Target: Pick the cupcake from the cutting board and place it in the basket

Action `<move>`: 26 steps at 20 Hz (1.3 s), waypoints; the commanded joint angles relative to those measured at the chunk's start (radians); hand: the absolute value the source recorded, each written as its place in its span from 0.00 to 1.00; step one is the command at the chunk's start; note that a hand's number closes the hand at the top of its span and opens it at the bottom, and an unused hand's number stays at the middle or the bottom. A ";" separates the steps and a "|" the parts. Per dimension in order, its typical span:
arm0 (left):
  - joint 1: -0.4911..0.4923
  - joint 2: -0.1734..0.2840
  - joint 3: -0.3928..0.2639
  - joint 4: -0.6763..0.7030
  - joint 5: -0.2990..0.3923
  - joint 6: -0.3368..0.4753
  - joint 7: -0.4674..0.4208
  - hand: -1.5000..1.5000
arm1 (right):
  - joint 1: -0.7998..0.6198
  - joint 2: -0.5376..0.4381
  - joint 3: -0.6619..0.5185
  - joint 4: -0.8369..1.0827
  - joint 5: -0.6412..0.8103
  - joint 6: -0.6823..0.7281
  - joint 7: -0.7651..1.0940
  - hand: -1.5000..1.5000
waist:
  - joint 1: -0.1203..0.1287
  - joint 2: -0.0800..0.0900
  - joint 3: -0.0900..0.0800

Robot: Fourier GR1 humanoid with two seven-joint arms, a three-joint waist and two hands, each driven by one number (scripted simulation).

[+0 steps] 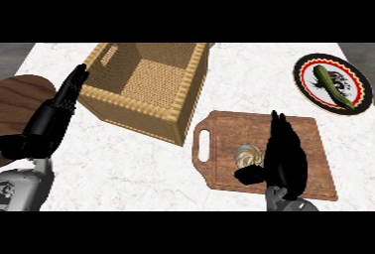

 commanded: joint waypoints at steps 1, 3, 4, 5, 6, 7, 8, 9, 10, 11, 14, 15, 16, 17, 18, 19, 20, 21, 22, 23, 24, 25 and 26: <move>0.037 -0.017 -0.020 0.078 0.018 -0.063 -0.010 0.50 | -0.011 0.008 -0.009 0.078 0.006 -0.048 0.005 0.00 | -0.001 0.010 -0.009; 0.041 -0.011 0.000 0.036 0.020 -0.066 -0.004 0.50 | -0.029 0.009 -0.059 0.100 -0.010 -0.036 -0.004 0.00 | -0.001 0.009 -0.009; 0.075 0.011 0.010 0.012 0.036 -0.091 0.009 0.50 | -0.065 -0.006 -0.098 0.095 -0.036 0.001 -0.006 0.00 | 0.002 0.008 -0.009; 0.034 -0.054 -0.044 0.034 -0.023 -0.028 0.022 0.50 | -0.027 0.009 -0.012 0.062 -0.008 0.004 0.060 0.00 | -0.005 0.008 -0.009; 0.103 -0.024 -0.025 -0.069 0.016 -0.058 0.057 0.50 | -0.029 0.009 -0.073 0.142 -0.007 -0.042 0.000 0.00 | 0.006 0.007 -0.008; 0.034 -0.040 -0.020 0.040 -0.003 -0.047 0.027 0.50 | -0.036 0.009 -0.041 0.206 -0.005 -0.096 0.006 0.00 | 0.000 0.011 -0.008; -0.014 -0.046 -0.022 0.013 -0.008 -0.032 0.094 0.50 | -0.064 0.009 -0.085 0.151 -0.035 0.009 0.024 0.00 | -0.004 0.009 -0.008; 0.081 -0.030 -0.011 0.010 0.011 -0.080 0.004 0.50 | -0.072 0.009 -0.054 0.190 -0.040 -0.057 0.034 0.00 | 0.004 0.009 -0.009; 0.020 -0.038 -0.014 0.045 -0.014 -0.061 0.029 0.50 | -0.059 0.009 -0.020 0.217 -0.038 -0.101 0.051 0.00 | -0.001 0.010 -0.008; 0.046 -0.051 -0.024 -0.036 -0.010 -0.049 0.077 0.50 | -0.048 0.009 -0.044 0.211 -0.027 -0.078 0.010 0.00 | 0.001 0.008 -0.008; 0.043 -0.086 -0.050 0.006 -0.050 -0.030 0.045 0.50 | -0.067 0.009 -0.053 0.269 -0.037 -0.109 0.005 0.00 | 0.000 0.010 -0.008; 0.004 -0.052 -0.005 0.067 -0.019 -0.074 0.026 0.50 | -0.022 0.009 -0.017 0.180 -0.061 -0.061 0.020 0.00 | -0.007 0.009 -0.009; 0.042 -0.079 -0.030 -0.007 -0.040 -0.039 0.066 0.50 | -0.056 0.009 -0.061 0.250 -0.075 -0.105 -0.001 0.00 | 0.000 0.009 -0.008; 0.027 -0.062 -0.004 0.033 -0.017 -0.070 0.038 0.50 | -0.042 0.009 -0.054 0.266 -0.106 -0.121 -0.031 0.00 | -0.001 0.009 -0.008; 0.007 -0.089 -0.035 0.028 -0.048 -0.043 0.067 0.50 | -0.101 0.009 -0.080 0.330 -0.112 -0.124 -0.048 0.00 | 0.001 0.010 -0.008; 0.009 -0.088 -0.019 0.050 -0.045 -0.045 0.041 0.50 | -0.027 0.009 -0.052 0.325 -0.102 -0.149 -0.072 0.00 | -0.003 0.010 -0.008; 0.019 -0.098 -0.025 0.020 -0.056 -0.031 0.062 0.50 | -0.061 0.009 0.013 0.257 -0.114 -0.101 0.037 0.00 | -0.001 0.008 -0.008; 0.027 -0.079 -0.005 0.068 -0.043 -0.062 0.011 0.50 | -0.001 0.004 -0.058 0.277 -0.127 -0.105 -0.080 0.00 | -0.006 0.009 -0.009; 0.051 -0.094 -0.026 0.024 -0.057 -0.053 0.010 0.50 | -0.036 0.009 -0.064 0.346 -0.145 -0.116 -0.116 1.00 | 0.001 0.009 -0.008; 0.019 -0.096 -0.009 0.040 -0.048 -0.046 0.037 0.50 | -0.005 -0.017 -0.064 0.309 -0.161 -0.068 -0.123 1.00 | -0.005 0.009 -0.008; 0.006 -0.053 0.028 0.059 -0.020 -0.094 0.010 0.50 | -0.024 0.001 -0.038 0.308 -0.142 -0.023 -0.078 1.00 | -0.004 0.009 -0.009; 0.044 -0.051 0.026 0.063 -0.022 -0.106 -0.012 0.50 | -0.031 0.009 -0.032 0.334 -0.119 -0.057 -0.079 1.00 | -0.001 0.009 -0.009; 0.078 -0.083 -0.004 0.007 -0.048 -0.077 0.006 0.50 | -0.053 0.009 -0.037 0.280 -0.133 -0.033 -0.053 1.00 | 0.001 0.007 -0.009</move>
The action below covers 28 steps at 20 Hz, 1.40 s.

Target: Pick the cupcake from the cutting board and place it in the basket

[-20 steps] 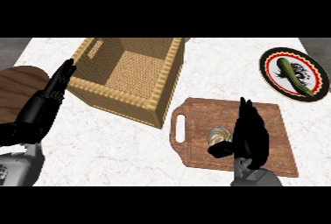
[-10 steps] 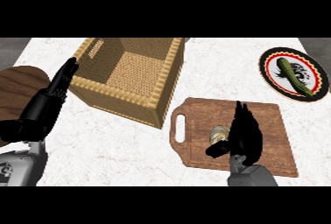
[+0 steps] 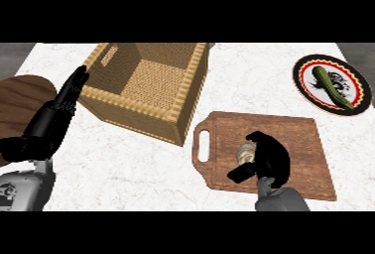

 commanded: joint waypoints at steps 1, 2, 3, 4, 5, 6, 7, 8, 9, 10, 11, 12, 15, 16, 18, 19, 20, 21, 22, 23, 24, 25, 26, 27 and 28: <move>-0.003 -0.009 0.005 0.096 0.023 -0.051 0.004 0.50 | 0.002 -0.015 -0.006 0.008 -0.013 0.028 -0.027 1.00 | -0.006 0.014 -0.006; 0.091 -0.030 -0.027 0.061 0.008 -0.050 -0.051 0.50 | -0.053 0.005 0.003 0.112 -0.005 -0.023 -0.014 1.00 | 0.008 0.016 -0.006; 0.053 -0.062 -0.069 -0.021 -0.014 -0.010 0.067 0.50 | -0.055 0.005 -0.002 0.061 0.016 0.012 -0.001 1.00 | 0.003 0.013 -0.005; 0.020 -0.047 -0.043 0.045 -0.014 -0.020 0.034 0.50 | -0.039 0.005 0.028 0.071 0.032 0.027 0.011 1.00 | -0.002 0.014 -0.006; 0.072 -0.058 -0.062 0.011 -0.021 -0.019 0.020 0.50 | -0.040 -0.027 0.025 0.092 0.031 0.038 -0.039 1.00 | 0.003 0.014 -0.005; 0.011 -0.017 -0.009 0.037 0.030 -0.061 0.046 0.50 | -0.047 -0.010 0.057 0.114 0.057 0.025 -0.044 1.00 | 0.001 0.015 -0.006; 0.059 -0.020 -0.026 -0.031 0.020 -0.058 0.067 0.50 | -0.016 -0.031 0.066 0.093 0.080 0.006 -0.053 1.00 | 0.003 0.012 -0.005; 0.034 -0.039 -0.038 0.004 0.002 -0.045 0.049 0.50 | -0.057 0.005 0.101 0.134 0.103 0.004 -0.020 1.00 | 0.003 0.014 -0.006; 0.040 -0.054 -0.051 -0.040 -0.004 -0.023 0.113 0.50 | -0.062 -0.031 0.066 0.130 0.103 0.019 -0.038 1.00 | 0.003 0.013 -0.005; 0.036 -0.036 -0.039 -0.066 -0.001 -0.038 0.126 0.50 | -0.032 -0.020 0.091 0.110 0.122 -0.011 -0.048 1.00 | 0.001 0.012 -0.005; 0.022 -0.033 -0.009 0.045 -0.001 -0.047 0.037 0.50 | -0.123 -0.012 0.051 0.139 0.121 0.024 -0.018 1.00 | 0.000 0.015 -0.006; 0.068 -0.050 -0.025 0.051 -0.025 -0.037 -0.016 0.50 | -0.032 -0.027 0.109 0.071 0.154 0.004 -0.022 1.00 | -0.005 0.013 -0.006; -0.011 -0.053 -0.053 0.023 0.003 -0.064 0.053 0.50 | -0.210 0.004 0.433 0.101 0.073 -0.017 0.137 1.00 | 0.063 0.021 -0.005; -0.002 -0.053 -0.065 0.013 -0.003 -0.071 0.039 0.50 | -0.235 0.004 0.477 0.098 0.071 -0.006 0.128 1.00 | 0.106 0.025 -0.006; -0.030 -0.061 -0.083 0.010 0.002 -0.085 0.044 0.50 | -0.295 0.005 0.533 0.096 0.040 0.011 0.101 1.00 | 0.158 0.038 -0.005; -0.034 -0.066 -0.092 0.011 -0.006 -0.083 0.038 0.50 | -0.318 0.005 0.559 0.103 0.022 -0.008 0.118 1.00 | 0.165 0.040 -0.005; -0.042 -0.069 -0.091 0.010 0.002 -0.086 0.045 0.50 | -0.356 0.005 0.567 0.100 0.003 -0.021 0.140 1.00 | 0.172 0.039 -0.005; -0.055 -0.077 -0.105 0.008 0.002 -0.090 0.054 0.50 | -0.371 0.005 0.593 0.100 -0.027 -0.045 0.154 1.00 | 0.166 0.039 -0.004; -0.056 -0.068 -0.093 0.019 -0.001 -0.088 0.054 0.50 | -0.375 0.005 0.606 0.070 -0.045 -0.082 0.169 1.00 | 0.169 0.039 -0.004; -0.056 -0.075 -0.098 0.013 -0.005 -0.083 0.049 0.50 | -0.385 0.005 0.609 0.052 -0.077 -0.121 0.169 1.00 | 0.172 0.039 -0.003; -0.065 -0.066 -0.088 0.024 0.002 -0.092 0.057 0.50 | -0.392 0.005 0.614 0.040 -0.098 -0.154 0.173 1.00 | 0.170 0.041 -0.002; -0.070 -0.079 -0.097 0.025 -0.008 -0.078 0.060 0.50 | -0.398 0.005 0.627 0.011 -0.107 -0.185 0.174 1.00 | 0.167 0.038 -0.002; -0.065 -0.076 -0.099 0.018 -0.004 -0.088 0.056 0.50 | -0.431 0.004 0.614 0.004 -0.096 -0.222 0.165 1.00 | 0.174 0.036 -0.002; -0.073 -0.077 -0.091 0.024 -0.001 -0.083 0.065 0.50 | -0.446 0.004 0.622 -0.013 -0.098 -0.255 0.168 1.00 | 0.170 0.034 -0.002; -0.077 -0.072 -0.089 0.034 -0.005 -0.086 0.059 0.50 | -0.474 0.004 0.615 -0.055 -0.094 -0.293 0.164 1.00 | 0.160 0.031 -0.002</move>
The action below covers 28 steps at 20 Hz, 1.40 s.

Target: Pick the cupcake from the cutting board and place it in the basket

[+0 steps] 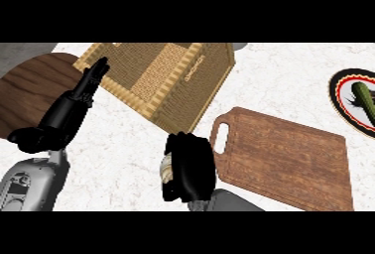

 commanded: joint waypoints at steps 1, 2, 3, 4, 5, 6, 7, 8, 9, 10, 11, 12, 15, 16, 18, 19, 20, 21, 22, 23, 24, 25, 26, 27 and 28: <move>0.008 -0.031 -0.048 0.034 0.008 -0.025 0.030 0.50 | -0.096 0.018 0.034 -0.087 -0.014 -0.194 0.077 1.00 | -0.003 -0.006 -0.003; 0.007 -0.029 -0.044 0.039 0.012 -0.030 0.026 0.50 | -0.137 0.018 0.027 -0.096 0.000 -0.224 0.075 1.00 | -0.003 -0.007 -0.005; 0.028 -0.034 -0.058 0.047 0.008 -0.035 0.026 0.50 | -0.143 0.018 0.041 -0.108 0.011 -0.250 0.087 1.00 | 0.000 -0.011 -0.006; 0.016 -0.030 -0.045 0.041 0.008 -0.029 0.012 0.50 | -0.164 0.018 0.038 -0.108 0.013 -0.278 0.094 1.00 | 0.003 -0.011 -0.007; 0.003 -0.038 -0.061 0.048 0.006 -0.032 0.038 0.50 | -0.186 0.018 0.039 -0.119 0.021 -0.302 0.103 1.00 | -0.012 -0.013 -0.006; 0.016 -0.033 -0.057 0.046 0.004 -0.031 0.038 0.50 | -0.201 0.018 0.032 -0.112 0.024 -0.321 0.123 1.00 | -0.006 -0.015 -0.008; 0.021 -0.037 -0.054 0.056 0.014 -0.036 0.033 0.50 | -0.226 0.018 0.027 -0.133 0.029 -0.332 0.142 1.00 | -0.014 -0.018 -0.009; 0.014 -0.040 -0.061 0.058 0.000 -0.027 0.026 0.50 | -0.260 0.018 0.017 -0.124 0.020 -0.326 0.155 1.00 | -0.013 -0.016 -0.010; 0.020 -0.046 -0.062 0.053 0.008 -0.030 0.030 0.50 | -0.272 0.018 0.013 -0.115 0.028 -0.343 0.166 1.00 | -0.010 -0.019 -0.011; 0.024 -0.041 -0.064 0.047 -0.004 -0.024 0.031 0.50 | -0.281 0.018 0.006 -0.129 0.024 -0.354 0.190 1.00 | -0.014 -0.024 -0.010; 0.026 -0.037 -0.061 0.061 -0.003 -0.028 0.024 0.50 | -0.297 0.018 0.006 -0.113 0.023 -0.346 0.208 1.00 | -0.021 -0.021 -0.012; 0.020 -0.042 -0.063 0.057 -0.001 -0.028 0.029 0.50 | -0.311 0.018 -0.004 -0.109 0.030 -0.352 0.222 1.00 | -0.027 -0.024 -0.012; 0.026 -0.048 -0.057 0.066 -0.003 -0.016 0.028 0.50 | -0.384 0.018 -0.035 -0.069 0.039 -0.324 0.255 1.00 | -0.029 -0.026 -0.015; 0.016 -0.040 -0.048 0.068 0.006 -0.025 0.030 0.50 | -0.406 0.018 -0.038 -0.065 0.039 -0.306 0.279 1.00 | -0.038 -0.029 -0.015; 0.010 -0.038 -0.056 0.066 -0.008 -0.024 0.028 0.50 | -0.443 0.018 -0.062 -0.004 0.042 -0.302 0.294 1.00 | -0.037 -0.023 -0.015; 0.020 -0.045 -0.055 0.068 -0.008 -0.015 0.028 0.50 | -0.468 0.018 -0.062 -0.019 0.034 -0.288 0.321 1.00 | -0.040 -0.028 -0.015; 0.027 -0.042 -0.056 0.062 -0.006 -0.021 0.024 0.50 | -0.497 0.018 -0.091 0.009 0.046 -0.301 0.318 1.00 | -0.031 -0.026 -0.015; 0.020 -0.050 -0.068 0.077 -0.017 -0.019 0.019 0.50 | -0.511 0.018 -0.093 0.031 0.046 -0.315 0.325 1.00 | -0.043 -0.019 -0.014; 0.023 -0.048 -0.057 0.063 -0.012 -0.011 0.025 0.50 | -0.538 0.018 -0.107 0.052 0.043 -0.306 0.339 1.00 | -0.034 -0.022 -0.014; 0.033 -0.043 -0.054 0.056 -0.002 -0.023 0.018 0.50 | -0.570 0.018 -0.142 0.079 0.038 -0.297 0.335 1.00 | -0.019 -0.020 -0.016; 0.020 -0.043 -0.052 0.063 -0.004 -0.021 0.023 0.50 | -0.581 0.018 -0.135 0.093 0.043 -0.308 0.354 1.00 | -0.029 -0.019 -0.015; 0.027 -0.038 -0.050 0.064 0.000 -0.029 0.013 0.50 | -0.615 0.018 -0.171 0.122 0.046 -0.306 0.350 1.00 | -0.025 -0.017 -0.015; 0.016 -0.036 -0.044 0.069 -0.005 -0.022 0.016 0.50 | -0.618 0.018 -0.159 0.145 0.054 -0.325 0.364 1.00 | -0.029 -0.014 -0.015; 0.033 -0.045 -0.065 0.054 -0.016 -0.019 0.019 0.50 | -0.653 0.018 -0.195 0.167 0.053 -0.313 0.372 1.00 | -0.029 -0.018 -0.014; 0.021 -0.054 -0.070 0.060 -0.020 -0.015 0.018 0.50 | -0.669 0.018 -0.213 0.198 0.062 -0.330 0.368 1.00 | -0.032 -0.012 -0.014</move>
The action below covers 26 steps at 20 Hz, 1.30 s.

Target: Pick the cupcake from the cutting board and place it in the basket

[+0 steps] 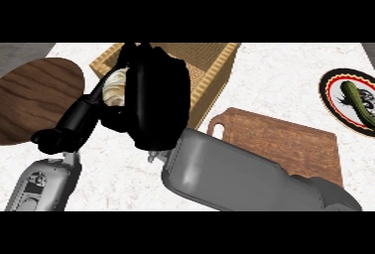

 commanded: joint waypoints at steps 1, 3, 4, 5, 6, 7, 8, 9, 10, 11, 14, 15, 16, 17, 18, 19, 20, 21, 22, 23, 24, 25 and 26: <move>0.041 0.004 -0.004 0.044 0.004 -0.018 0.006 0.50 | -0.107 0.013 -0.064 0.104 0.033 -0.059 0.229 1.00 | 0.001 0.013 -0.004; 0.029 -0.011 -0.020 0.037 -0.005 -0.007 0.021 0.50 | -0.157 0.013 -0.102 0.140 0.030 -0.068 0.241 1.00 | 0.000 0.013 -0.003; 0.009 -0.008 -0.011 0.023 0.001 -0.005 0.036 0.50 | -0.180 0.013 -0.122 0.171 0.044 -0.085 0.239 1.00 | -0.002 0.013 -0.002; 0.022 -0.009 -0.011 0.036 -0.006 -0.001 0.027 0.50 | -0.194 0.013 -0.135 0.188 0.055 -0.095 0.248 1.00 | -0.008 0.014 -0.003; 0.045 -0.001 -0.013 0.029 -0.008 -0.010 0.002 0.50 | -0.196 0.013 -0.148 0.205 0.072 -0.123 0.256 1.00 | -0.005 0.014 -0.003; 0.017 -0.004 0.000 0.060 -0.003 -0.005 0.014 0.50 | -0.239 0.013 -0.169 0.228 0.078 -0.106 0.249 1.00 | -0.015 0.020 -0.004; 0.014 -0.019 -0.021 0.018 -0.021 0.017 0.050 0.50 | -0.236 0.013 -0.182 0.251 0.094 -0.123 0.264 1.00 | -0.022 0.011 -0.001; 0.031 -0.013 -0.008 0.020 -0.005 0.007 0.035 0.50 | -0.269 0.013 -0.178 0.277 0.093 -0.112 0.269 1.00 | -0.011 0.013 -0.002; 0.041 0.005 0.002 0.027 0.001 -0.011 0.018 0.50 | -0.280 0.013 -0.200 0.308 0.100 -0.119 0.266 1.00 | -0.015 0.017 -0.003; 0.047 -0.006 -0.002 0.043 -0.011 0.002 0.007 0.50 | -0.296 0.013 -0.205 0.319 0.099 -0.128 0.270 1.00 | -0.019 0.020 -0.003; 0.033 0.001 0.004 0.052 -0.001 -0.013 0.004 0.50 | -0.299 0.013 -0.196 0.355 0.086 -0.140 0.301 1.00 | -0.025 0.021 -0.003; 0.065 0.013 0.011 0.031 0.010 -0.025 0.003 0.50 | -0.286 0.013 -0.229 0.389 0.075 -0.146 0.277 1.00 | -0.030 0.020 -0.001; 0.048 -0.019 -0.017 0.017 -0.017 0.008 0.020 0.50 | -0.276 0.013 -0.214 0.394 0.062 -0.175 0.277 1.00 | -0.031 0.021 0.000; 0.037 0.006 0.019 0.027 0.011 -0.010 0.029 0.50 | -0.308 0.013 -0.229 0.410 0.053 -0.157 0.278 1.00 | -0.034 0.019 0.000; 0.015 0.004 0.016 0.015 0.010 -0.010 0.038 0.50 | -0.264 0.013 -0.203 0.435 0.035 -0.188 0.262 1.00 | -0.032 0.024 0.000; 0.050 -0.009 -0.005 0.003 -0.017 0.010 0.030 0.50 | -0.290 0.013 -0.215 0.449 0.027 -0.185 0.264 1.00 | -0.028 0.021 0.000; 0.034 -0.004 0.009 0.014 -0.009 0.007 0.034 0.50 | -0.267 0.013 -0.202 0.469 0.023 -0.214 0.244 1.00 | -0.036 0.024 0.000; 0.009 0.005 0.038 0.010 0.018 0.004 0.066 0.50 | -0.261 0.013 -0.203 0.480 0.019 -0.240 0.236 1.00 | -0.036 0.024 0.001; 0.063 -0.001 0.020 0.000 0.003 0.004 0.024 0.50 | -0.235 0.013 -0.185 0.469 0.010 -0.252 0.241 1.00 | -0.040 0.019 0.001; 0.044 -0.010 0.009 0.021 -0.033 0.030 0.033 0.50 | -0.244 0.013 -0.190 0.466 0.007 -0.244 0.230 1.00 | -0.064 0.017 0.002; 0.047 0.014 0.035 0.042 -0.008 0.000 0.005 0.50 | -0.260 0.013 -0.189 0.500 0.017 -0.281 0.224 1.00 | -0.050 0.024 0.000; 0.028 0.003 0.023 0.012 0.004 -0.005 0.035 0.50 | -0.230 0.013 -0.149 0.517 0.032 -0.318 0.231 1.00 | -0.044 0.023 0.001; 0.058 0.004 0.022 0.024 0.000 -0.009 0.009 0.50 | -0.245 0.013 -0.165 0.532 0.037 -0.318 0.216 1.00 | -0.052 0.021 0.001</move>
